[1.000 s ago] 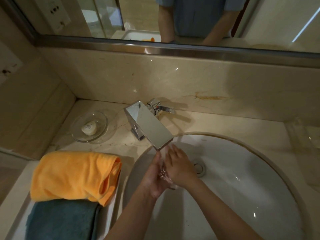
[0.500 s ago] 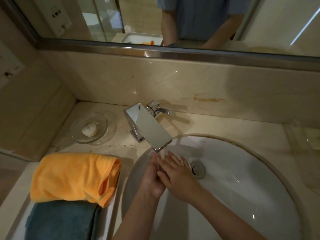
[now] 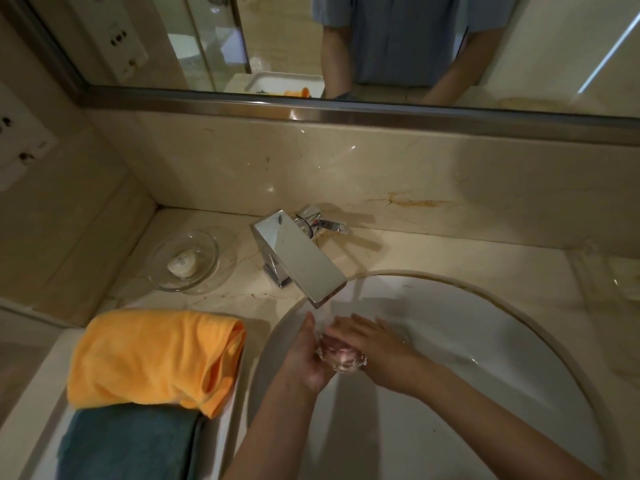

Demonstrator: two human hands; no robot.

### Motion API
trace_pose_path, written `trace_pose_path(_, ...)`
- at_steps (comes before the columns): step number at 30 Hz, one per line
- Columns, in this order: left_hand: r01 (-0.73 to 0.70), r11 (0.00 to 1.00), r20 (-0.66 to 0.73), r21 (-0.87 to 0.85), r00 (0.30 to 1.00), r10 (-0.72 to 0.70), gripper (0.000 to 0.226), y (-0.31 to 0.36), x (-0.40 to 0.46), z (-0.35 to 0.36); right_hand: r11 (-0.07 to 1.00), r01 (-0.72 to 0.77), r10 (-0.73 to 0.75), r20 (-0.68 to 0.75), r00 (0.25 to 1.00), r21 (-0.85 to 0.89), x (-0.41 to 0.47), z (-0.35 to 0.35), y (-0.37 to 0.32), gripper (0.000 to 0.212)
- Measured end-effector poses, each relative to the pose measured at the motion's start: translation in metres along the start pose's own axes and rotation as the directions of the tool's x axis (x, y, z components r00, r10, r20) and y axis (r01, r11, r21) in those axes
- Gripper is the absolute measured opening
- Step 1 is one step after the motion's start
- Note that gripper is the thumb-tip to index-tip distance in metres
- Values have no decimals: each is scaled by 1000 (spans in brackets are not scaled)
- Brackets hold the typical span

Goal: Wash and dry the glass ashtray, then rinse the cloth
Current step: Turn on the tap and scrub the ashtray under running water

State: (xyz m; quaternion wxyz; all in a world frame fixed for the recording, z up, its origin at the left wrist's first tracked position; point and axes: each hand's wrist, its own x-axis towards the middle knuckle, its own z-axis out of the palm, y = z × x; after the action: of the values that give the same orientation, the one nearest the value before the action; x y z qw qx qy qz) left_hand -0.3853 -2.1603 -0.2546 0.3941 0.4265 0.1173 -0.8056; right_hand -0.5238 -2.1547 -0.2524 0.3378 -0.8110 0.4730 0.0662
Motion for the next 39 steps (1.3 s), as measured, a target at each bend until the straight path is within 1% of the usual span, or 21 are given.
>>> trace_pose_path(1, -2, 1000, -8, -13, 1000, 2, 57, 0, 0, 1, 999, 21, -19, -59, 998, 32, 3, 2, -1, 72)
trace_pose_path(3, -42, 999, -14, -1, 999, 42, 54, 1, 0, 2, 993, 10, 5, -127, 992, 116, 6, 6, -2, 66)
trace_pose_path(6, -113, 979, -58, 167, 991, 124, 51, 6, -6, 6, 964, -36, 72, -126, 989, 264, 5, 6, -5, 52)
trace_pose_path(8, -104, 953, -84, 284, 988, 133, 56, 7, -8, 4, 925, -79, 134, -125, 983, 370, 6, 2, -8, 42)
trace_pose_path(10, -67, 889, -145, 453, 978, 148, 61, 6, -9, 0, 862, -169, 251, -114, 961, 478, 9, -4, -10, 31)
trace_pose_path(11, -75, 835, -173, 545, 965, 199, 60, 5, -9, -3, 795, -205, 312, -95, 945, 571, 11, -7, -9, 26)
trace_pose_path(12, -112, 764, -184, 635, 939, 291, 55, 4, -8, -8, 675, -223, 359, -49, 932, 704, 11, -8, -9, 24)
trace_pose_path(13, -173, 670, -178, 721, 889, 421, 46, 5, -8, -13, 510, -219, 381, 10, 924, 832, 10, -9, -10, 25)
trace_pose_path(14, -242, 550, -141, 799, 815, 563, 35, 7, -8, -17, 351, -206, 391, 57, 918, 913, 8, -9, -10, 28)
trace_pose_path(15, -293, 431, -75, 853, 750, 658, 25, 9, -9, -20, 238, -193, 400, 85, 913, 952, 7, -8, -9, 32)
trace_pose_path(16, -319, 347, -9, 882, 723, 690, 18, 10, -11, -22, 157, -191, 406, 113, 907, 969, 7, -5, -8, 34)
trace_pose_path(17, -336, 322, 40, 885, 744, 667, 17, 9, -12, -22, 89, -189, 407, 138, 903, 978, 7, -4, -7, 35)
trace_pose_path(19, -321, 351, 86, 879, 833, 547, 23, 6, -11, -23, -14, -171, 396, 162, 904, 985, 7, -3, -9, 36)
trace_pose_path(20, -297, 359, 86, 885, 861, 501, 26, 4, -10, -23, -39, -159, 395, 161, 904, 987, 7, -2, -10, 37)
trace_pose_path(22, -279, 392, 77, 876, 886, 458, 30, 2, -11, -19, -62, -138, 380, 151, 913, 989, 6, -2, -12, 48)
trace_pose_path(24, -298, 461, 87, 836, 901, 425, 27, 4, -11, -16, -102, -113, 364, 142, 920, 988, 4, 0, -13, 62)
trace_pose_path(26, -297, 522, 122, 799, 931, 344, 27, 9, -14, -14, -148, -95, 353, 142, 925, 984, 3, 4, -11, 69)
trace_pose_path(29, -254, 606, 156, 754, 965, 212, 29, 16, -15, -10, -207, -56, 333, 124, 935, 977, 1, 7, -9, 58)
trace_pose_path(33, -145, 704, 89, 696, 989, 115, 32, 22, -17, -5, -200, -55, 314, 118, 942, 978, -3, 8, -7, 53)
trace_pose_path(36, -116, 704, 66, 701, 993, 98, 31, 23, -18, -4, -175, -96, 320, 149, 936, 980, -4, 10, -7, 41)
trace_pose_path(39, -76, 708, -3, 702, 994, 110, 31, 24, -16, -7, -186, -122, 348, 181, 920, 975, -2, 14, -2, 40)
